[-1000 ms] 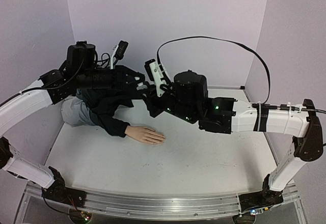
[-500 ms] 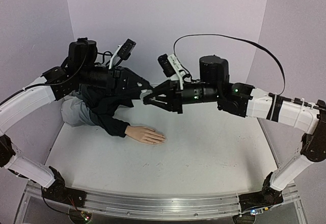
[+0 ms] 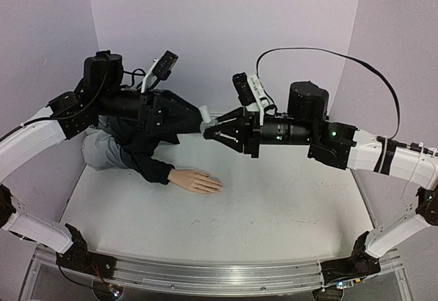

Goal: Paint the nails

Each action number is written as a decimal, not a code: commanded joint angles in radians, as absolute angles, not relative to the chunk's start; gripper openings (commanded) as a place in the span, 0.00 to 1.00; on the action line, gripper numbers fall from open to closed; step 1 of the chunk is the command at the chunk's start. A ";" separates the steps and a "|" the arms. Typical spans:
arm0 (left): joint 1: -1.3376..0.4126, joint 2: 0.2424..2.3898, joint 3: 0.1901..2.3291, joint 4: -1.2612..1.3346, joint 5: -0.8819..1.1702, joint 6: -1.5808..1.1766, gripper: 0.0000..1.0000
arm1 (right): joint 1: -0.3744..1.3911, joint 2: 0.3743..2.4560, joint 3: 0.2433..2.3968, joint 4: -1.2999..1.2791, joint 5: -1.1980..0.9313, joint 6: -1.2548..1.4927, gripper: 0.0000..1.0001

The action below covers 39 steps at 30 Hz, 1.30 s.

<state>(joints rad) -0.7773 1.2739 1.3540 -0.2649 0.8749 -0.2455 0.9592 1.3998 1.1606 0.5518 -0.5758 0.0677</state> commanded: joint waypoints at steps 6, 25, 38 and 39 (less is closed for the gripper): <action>-0.748 1.180 1.305 -0.266 0.423 -0.464 0.96 | 1.052 1.455 1.188 0.637 0.249 0.083 0.00; -0.748 1.284 1.330 -0.261 0.414 -0.531 0.35 | 1.226 1.650 1.354 0.678 0.516 0.009 0.00; -0.784 1.339 1.352 -0.255 0.549 -0.447 0.08 | 1.226 1.654 1.386 0.688 0.511 -0.031 0.00; -0.791 1.350 1.355 -0.255 0.589 -0.423 0.04 | 1.225 1.646 1.383 0.689 0.491 -0.035 0.00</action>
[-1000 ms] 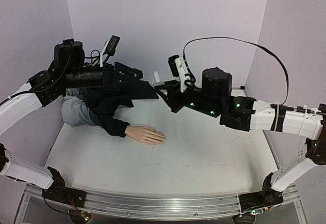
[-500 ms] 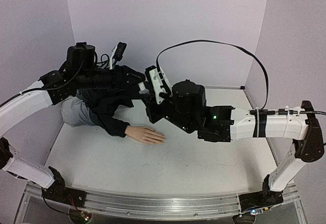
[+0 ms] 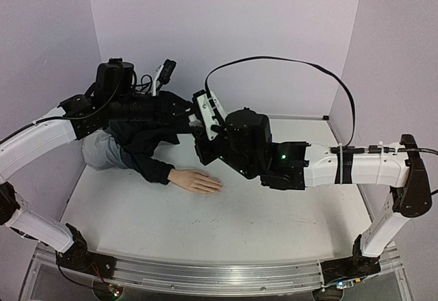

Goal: Paint the nails

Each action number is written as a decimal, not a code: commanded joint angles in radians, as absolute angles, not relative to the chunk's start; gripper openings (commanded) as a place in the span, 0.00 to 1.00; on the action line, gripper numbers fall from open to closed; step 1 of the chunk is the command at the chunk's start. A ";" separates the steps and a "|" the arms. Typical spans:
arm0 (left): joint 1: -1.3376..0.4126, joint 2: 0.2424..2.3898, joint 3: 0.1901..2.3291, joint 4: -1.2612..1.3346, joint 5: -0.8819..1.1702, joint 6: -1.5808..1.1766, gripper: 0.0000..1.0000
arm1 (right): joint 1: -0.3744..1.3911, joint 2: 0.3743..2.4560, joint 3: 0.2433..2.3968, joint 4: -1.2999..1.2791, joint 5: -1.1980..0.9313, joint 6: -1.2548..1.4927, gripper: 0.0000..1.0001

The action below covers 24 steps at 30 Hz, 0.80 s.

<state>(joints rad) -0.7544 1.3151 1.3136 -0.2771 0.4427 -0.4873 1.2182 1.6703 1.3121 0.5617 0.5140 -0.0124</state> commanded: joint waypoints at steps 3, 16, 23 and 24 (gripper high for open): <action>-0.796 1.366 1.364 -0.251 0.747 -0.336 0.00 | 1.203 1.593 1.355 0.694 0.331 -0.042 0.00; -0.796 1.403 1.451 -0.223 1.200 -0.167 0.01 | 0.945 1.422 1.143 0.952 -0.870 0.196 0.00; -0.760 1.312 1.389 -0.255 0.860 -0.262 0.97 | 0.945 1.343 1.046 0.838 -0.474 0.100 0.00; -0.759 1.287 1.375 -0.265 0.812 -0.269 0.99 | 0.946 1.337 1.036 0.828 -0.435 0.093 0.00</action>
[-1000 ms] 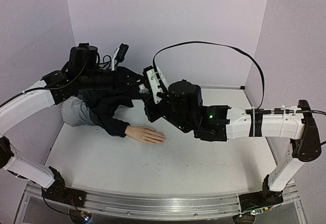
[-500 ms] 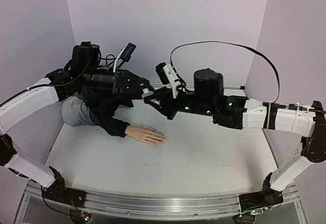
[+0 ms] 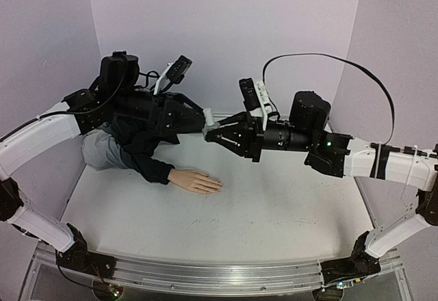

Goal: Paint the nails

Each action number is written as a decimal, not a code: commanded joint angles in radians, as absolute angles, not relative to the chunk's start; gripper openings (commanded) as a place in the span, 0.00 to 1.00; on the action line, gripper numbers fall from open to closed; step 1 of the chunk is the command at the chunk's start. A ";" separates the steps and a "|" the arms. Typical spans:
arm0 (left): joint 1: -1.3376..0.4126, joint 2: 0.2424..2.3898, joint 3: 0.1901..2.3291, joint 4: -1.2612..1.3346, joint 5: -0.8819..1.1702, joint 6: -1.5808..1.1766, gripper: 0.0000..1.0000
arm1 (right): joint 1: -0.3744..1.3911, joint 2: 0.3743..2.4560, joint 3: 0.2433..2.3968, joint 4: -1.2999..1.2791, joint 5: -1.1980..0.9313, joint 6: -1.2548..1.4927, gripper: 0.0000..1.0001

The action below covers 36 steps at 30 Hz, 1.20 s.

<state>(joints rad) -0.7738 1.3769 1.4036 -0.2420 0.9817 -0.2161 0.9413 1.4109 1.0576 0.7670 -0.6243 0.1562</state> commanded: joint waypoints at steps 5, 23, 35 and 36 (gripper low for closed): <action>-0.759 1.214 1.319 -0.274 0.591 -0.359 0.99 | 1.008 1.347 1.013 0.821 -0.044 0.080 0.00; -0.790 1.272 1.320 -0.261 0.434 -0.485 0.44 | 1.238 1.618 1.251 0.785 0.560 0.009 0.00; -0.798 1.310 1.338 -0.262 0.444 -0.455 0.17 | 1.243 1.641 1.305 0.781 0.541 -0.031 0.00; -0.799 1.314 1.340 -0.262 0.454 -0.450 0.14 | 1.241 1.637 1.307 0.781 0.533 -0.030 0.00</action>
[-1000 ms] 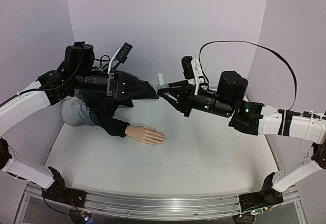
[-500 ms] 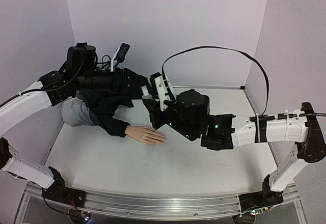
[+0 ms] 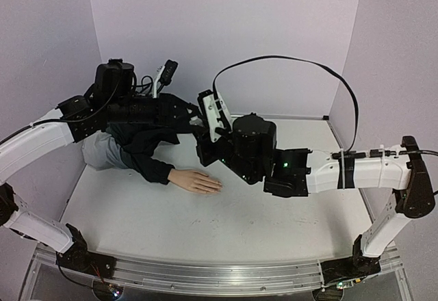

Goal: Paint the nails

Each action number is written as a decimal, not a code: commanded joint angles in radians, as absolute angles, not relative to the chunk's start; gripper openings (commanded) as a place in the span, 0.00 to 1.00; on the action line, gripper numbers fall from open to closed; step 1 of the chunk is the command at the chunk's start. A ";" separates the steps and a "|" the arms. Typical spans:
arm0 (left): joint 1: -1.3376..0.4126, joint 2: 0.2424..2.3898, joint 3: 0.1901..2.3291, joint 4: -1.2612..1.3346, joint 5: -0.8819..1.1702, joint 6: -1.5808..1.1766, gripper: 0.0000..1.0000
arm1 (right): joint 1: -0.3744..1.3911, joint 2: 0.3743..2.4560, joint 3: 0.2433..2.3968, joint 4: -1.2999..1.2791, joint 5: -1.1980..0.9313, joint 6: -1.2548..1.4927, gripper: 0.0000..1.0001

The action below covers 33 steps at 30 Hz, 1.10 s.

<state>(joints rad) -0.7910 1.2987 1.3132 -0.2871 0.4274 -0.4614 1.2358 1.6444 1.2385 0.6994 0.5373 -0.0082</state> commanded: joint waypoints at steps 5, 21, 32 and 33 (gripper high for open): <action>-0.804 1.343 1.364 -0.261 0.572 -0.390 0.00 | 1.227 1.598 1.305 0.781 0.394 -0.036 0.00; -0.811 1.389 1.485 -0.231 1.330 -0.136 0.02 | 0.935 1.444 1.136 0.983 -0.946 0.252 0.00; -0.784 1.232 1.347 -0.248 0.624 -0.338 0.99 | 0.990 1.352 1.024 0.833 -0.126 0.105 0.00; -0.783 1.230 1.346 -0.248 0.584 -0.384 0.99 | 1.018 1.356 1.024 0.833 -0.034 0.081 0.00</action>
